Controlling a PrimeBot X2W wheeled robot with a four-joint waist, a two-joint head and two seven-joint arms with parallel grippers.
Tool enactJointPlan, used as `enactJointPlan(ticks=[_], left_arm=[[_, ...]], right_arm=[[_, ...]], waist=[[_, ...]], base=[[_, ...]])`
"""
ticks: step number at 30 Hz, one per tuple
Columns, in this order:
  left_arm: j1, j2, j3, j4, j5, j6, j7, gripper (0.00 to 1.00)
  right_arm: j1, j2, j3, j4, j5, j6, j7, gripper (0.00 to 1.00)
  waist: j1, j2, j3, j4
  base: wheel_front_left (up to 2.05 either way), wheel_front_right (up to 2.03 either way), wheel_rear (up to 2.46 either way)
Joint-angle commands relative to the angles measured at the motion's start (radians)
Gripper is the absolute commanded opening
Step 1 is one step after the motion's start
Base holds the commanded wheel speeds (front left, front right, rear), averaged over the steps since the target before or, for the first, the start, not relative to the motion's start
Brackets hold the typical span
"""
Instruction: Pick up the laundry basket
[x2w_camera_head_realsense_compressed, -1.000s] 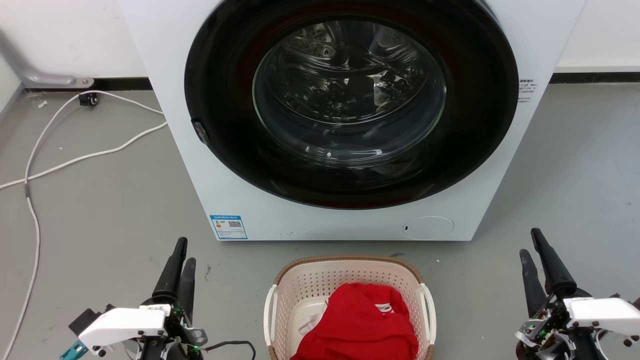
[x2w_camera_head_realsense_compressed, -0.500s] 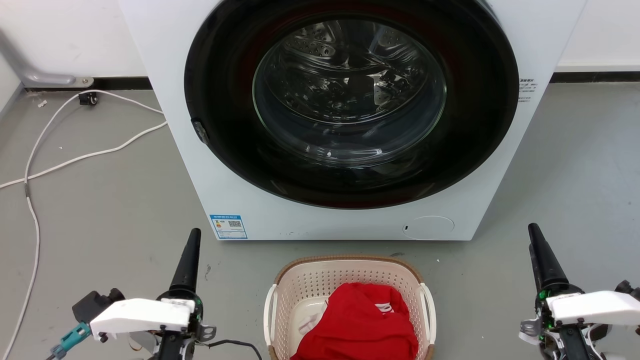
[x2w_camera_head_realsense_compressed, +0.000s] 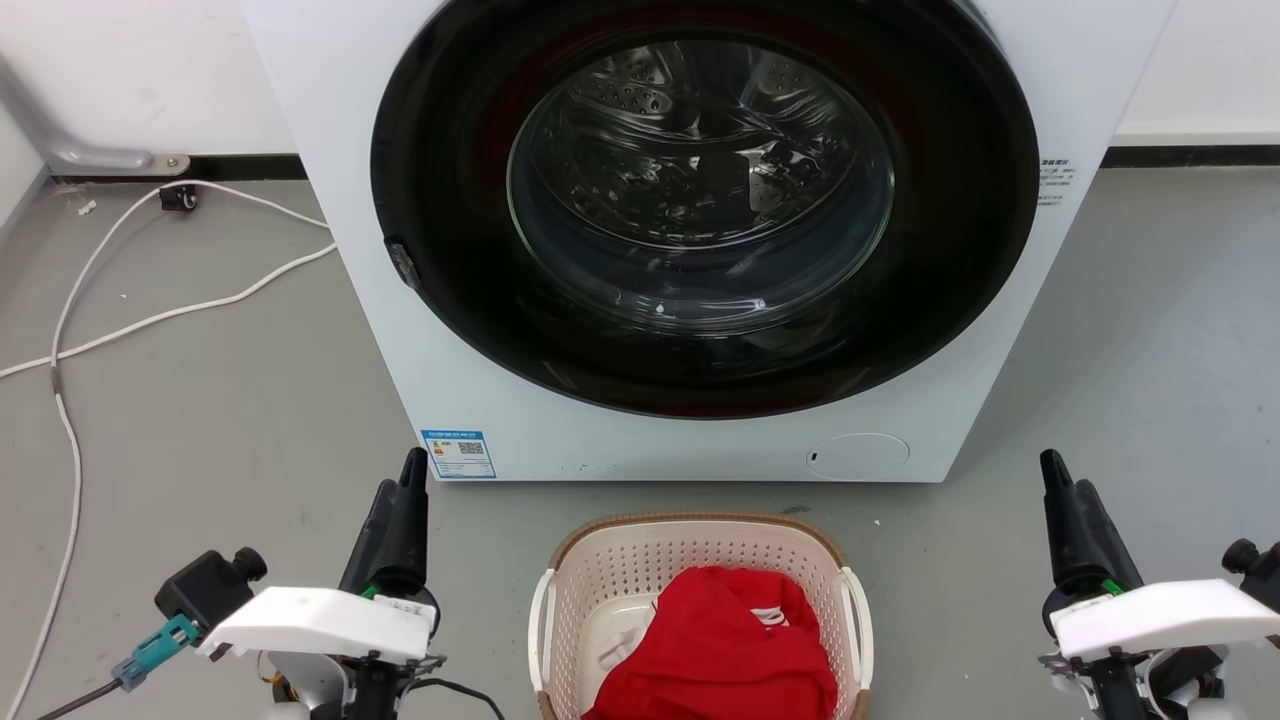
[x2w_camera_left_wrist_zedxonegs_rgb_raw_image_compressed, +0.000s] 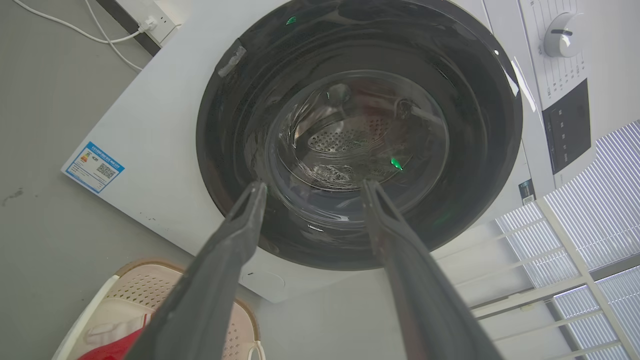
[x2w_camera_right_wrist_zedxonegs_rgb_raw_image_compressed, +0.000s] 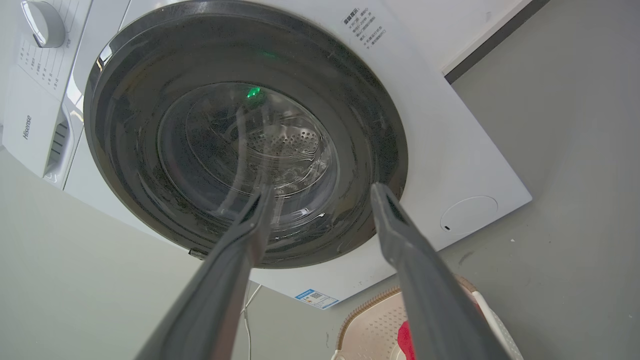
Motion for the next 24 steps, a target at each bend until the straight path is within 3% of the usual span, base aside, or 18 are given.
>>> enactJointPlan(ticks=[1, 24], left_arm=[[-0.01, 0.003, -0.003, -0.017, 0.03, 0.0, -0.008, 1.0], [-0.015, 0.002, -0.061, 0.007, 0.455, 0.008, -0.086, 1.0]], right_arm=[[-0.01, -0.001, 0.002, -0.015, -0.034, 0.0, -0.009, 1.0], [0.006, -0.001, 0.016, -0.015, -0.452, 0.0, -0.059, 1.0]], waist=[[0.0, 0.0, 0.0, 0.0], [0.0, 0.0, -0.001, -0.004]], base=[[0.0, 0.0, 0.0], [0.0, 0.0, 0.0]])
